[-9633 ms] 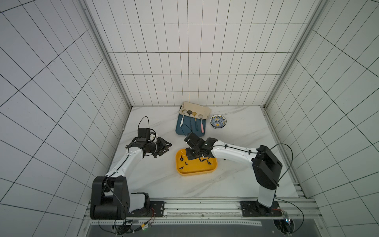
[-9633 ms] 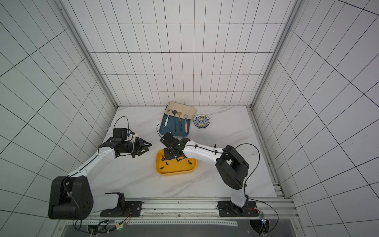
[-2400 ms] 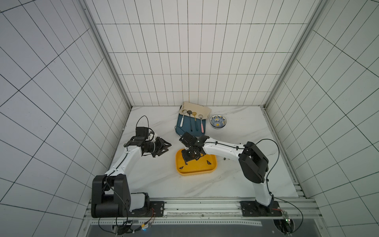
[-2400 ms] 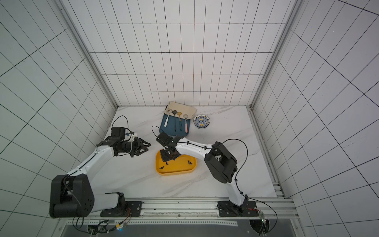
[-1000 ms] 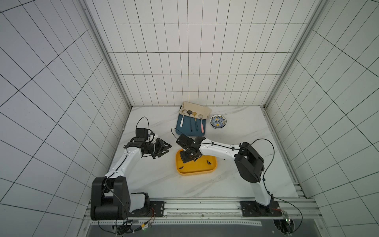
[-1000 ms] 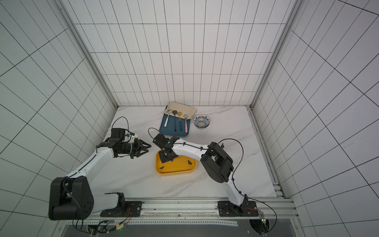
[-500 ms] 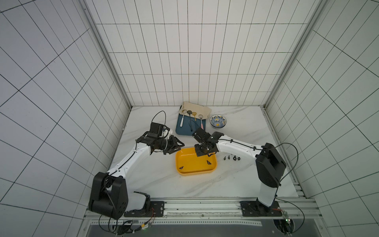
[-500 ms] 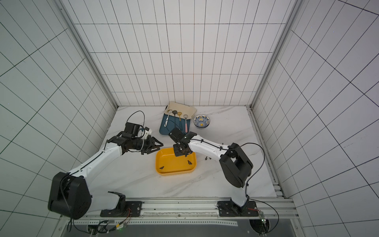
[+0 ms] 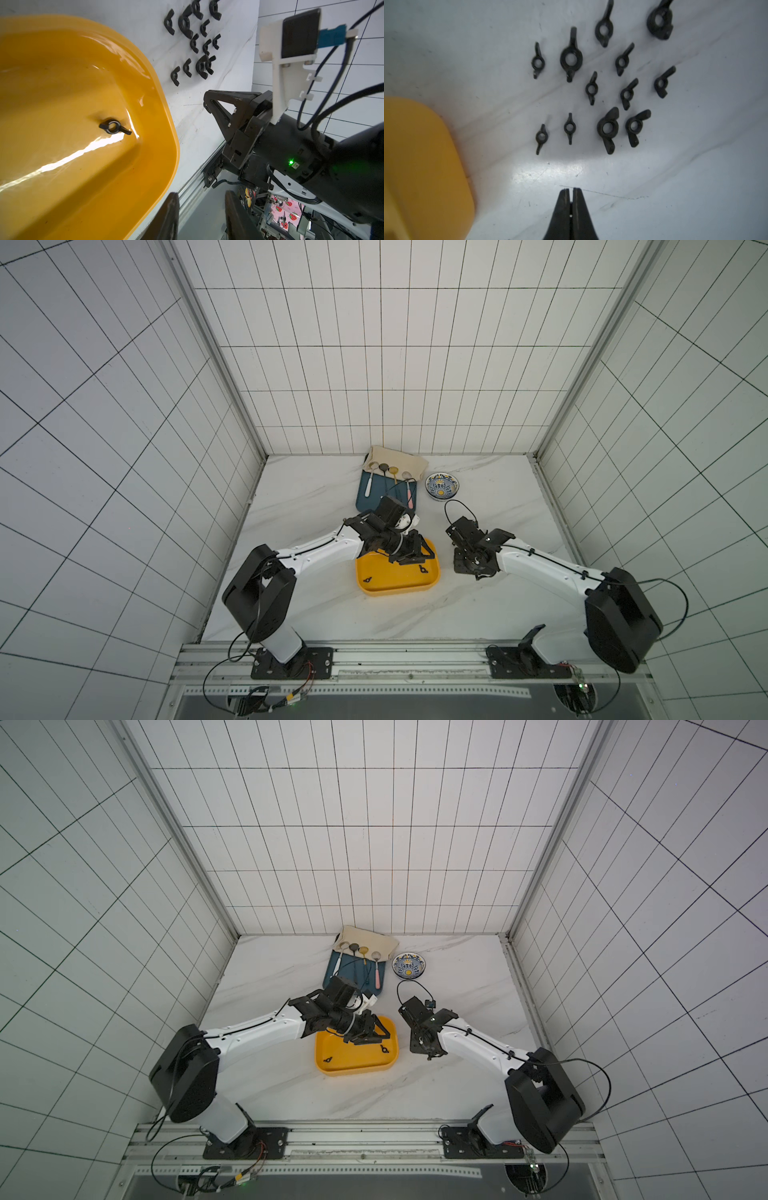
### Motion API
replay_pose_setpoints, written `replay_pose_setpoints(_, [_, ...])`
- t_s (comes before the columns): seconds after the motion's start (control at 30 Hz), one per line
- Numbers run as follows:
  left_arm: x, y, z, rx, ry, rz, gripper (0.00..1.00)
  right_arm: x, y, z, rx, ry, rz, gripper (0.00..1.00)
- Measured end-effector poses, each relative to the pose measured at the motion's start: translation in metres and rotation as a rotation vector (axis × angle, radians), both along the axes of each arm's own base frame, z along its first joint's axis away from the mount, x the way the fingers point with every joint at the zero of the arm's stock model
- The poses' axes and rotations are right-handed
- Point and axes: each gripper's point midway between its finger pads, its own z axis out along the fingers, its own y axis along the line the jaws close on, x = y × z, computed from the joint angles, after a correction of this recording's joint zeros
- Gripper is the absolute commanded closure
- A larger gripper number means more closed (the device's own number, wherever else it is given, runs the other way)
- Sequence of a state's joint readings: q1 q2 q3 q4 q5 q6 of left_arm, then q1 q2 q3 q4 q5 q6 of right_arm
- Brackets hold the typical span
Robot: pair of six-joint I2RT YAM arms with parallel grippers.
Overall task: Take out the wing nut from the storage box
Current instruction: Place the wing nut at the center of the board.
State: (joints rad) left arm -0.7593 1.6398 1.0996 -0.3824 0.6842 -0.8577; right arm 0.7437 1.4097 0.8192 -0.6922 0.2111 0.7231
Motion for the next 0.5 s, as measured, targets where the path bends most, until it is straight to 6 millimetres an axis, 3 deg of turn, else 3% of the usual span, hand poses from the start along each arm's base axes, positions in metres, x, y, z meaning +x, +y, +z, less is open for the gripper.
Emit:
replay_pose_setpoints(0.13, [-0.003, -0.008, -0.003, -0.004, 0.010, -0.003, 0.61, -0.007, -0.008, -0.014, -0.007, 0.018, -0.042, 1.00])
replay_pose_setpoints(0.5, [0.001, -0.009, -0.001, -0.013, -0.006, 0.010, 0.61, -0.006, -0.006, -0.031, 0.009, 0.019, -0.087, 0.97])
